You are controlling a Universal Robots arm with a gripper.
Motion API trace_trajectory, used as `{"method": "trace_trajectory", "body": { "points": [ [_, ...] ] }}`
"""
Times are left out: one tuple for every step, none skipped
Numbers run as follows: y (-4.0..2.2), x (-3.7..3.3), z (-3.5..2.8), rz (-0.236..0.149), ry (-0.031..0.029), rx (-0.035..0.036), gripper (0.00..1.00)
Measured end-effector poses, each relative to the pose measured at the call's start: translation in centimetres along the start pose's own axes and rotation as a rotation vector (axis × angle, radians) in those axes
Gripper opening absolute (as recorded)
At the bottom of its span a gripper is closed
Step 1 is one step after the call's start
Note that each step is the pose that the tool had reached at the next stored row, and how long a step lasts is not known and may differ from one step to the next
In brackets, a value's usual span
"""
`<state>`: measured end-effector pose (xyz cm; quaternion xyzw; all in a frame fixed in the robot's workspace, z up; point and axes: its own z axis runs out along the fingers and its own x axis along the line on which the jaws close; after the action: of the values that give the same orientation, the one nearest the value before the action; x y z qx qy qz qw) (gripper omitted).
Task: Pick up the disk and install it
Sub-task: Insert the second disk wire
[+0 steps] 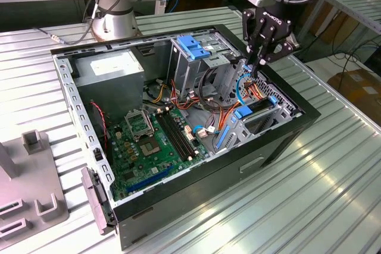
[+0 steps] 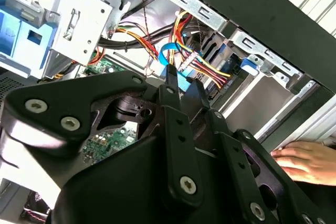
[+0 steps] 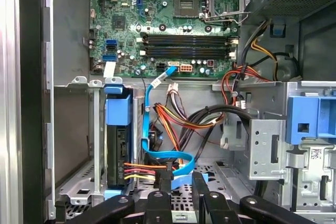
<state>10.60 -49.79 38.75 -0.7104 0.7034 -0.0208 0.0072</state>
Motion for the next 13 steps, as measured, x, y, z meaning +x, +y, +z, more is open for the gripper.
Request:
{"method": "trace_trajectory", "body": {
  "points": [
    [0.01, -0.01, 0.04, -0.001, 0.0112, 0.0002, 0.3],
    [0.03, -0.02, 0.09, -0.001, 0.0246, 0.0001, 0.3],
    [0.03, -0.03, 0.14, -0.001, 0.0314, 0.0001, 0.3],
    [0.04, -0.06, 0.22, -0.002, 0.0359, 0.0001, 0.3],
    [0.04, -0.16, 0.35, -0.002, 0.0403, 0.0001, 0.3],
    [0.04, -0.26, 0.44, -0.002, 0.0422, 0.0001, 0.3],
    [0.05, -0.4, 0.54, -0.002, 0.0436, 0.0, 0.3],
    [0.05, -0.54, 0.61, -0.002, 0.0444, 0.0, 0.3],
    [0.05, -0.64, 0.68, -0.002, 0.046, 0.0, 0.3],
    [0.05, -0.65, 0.73, -0.002, 0.0475, 0.0001, 0.3],
    [0.05, -0.65, 0.79, -0.002, 0.0511, 0.0006, 0.29],
    [0.05, -0.66, 0.81, -0.002, 0.0572, 0.0012, 0.22],
    [0.05, -0.66, 0.82, -0.002, 0.0612, 0.0016, 0.15]
  ]
}}
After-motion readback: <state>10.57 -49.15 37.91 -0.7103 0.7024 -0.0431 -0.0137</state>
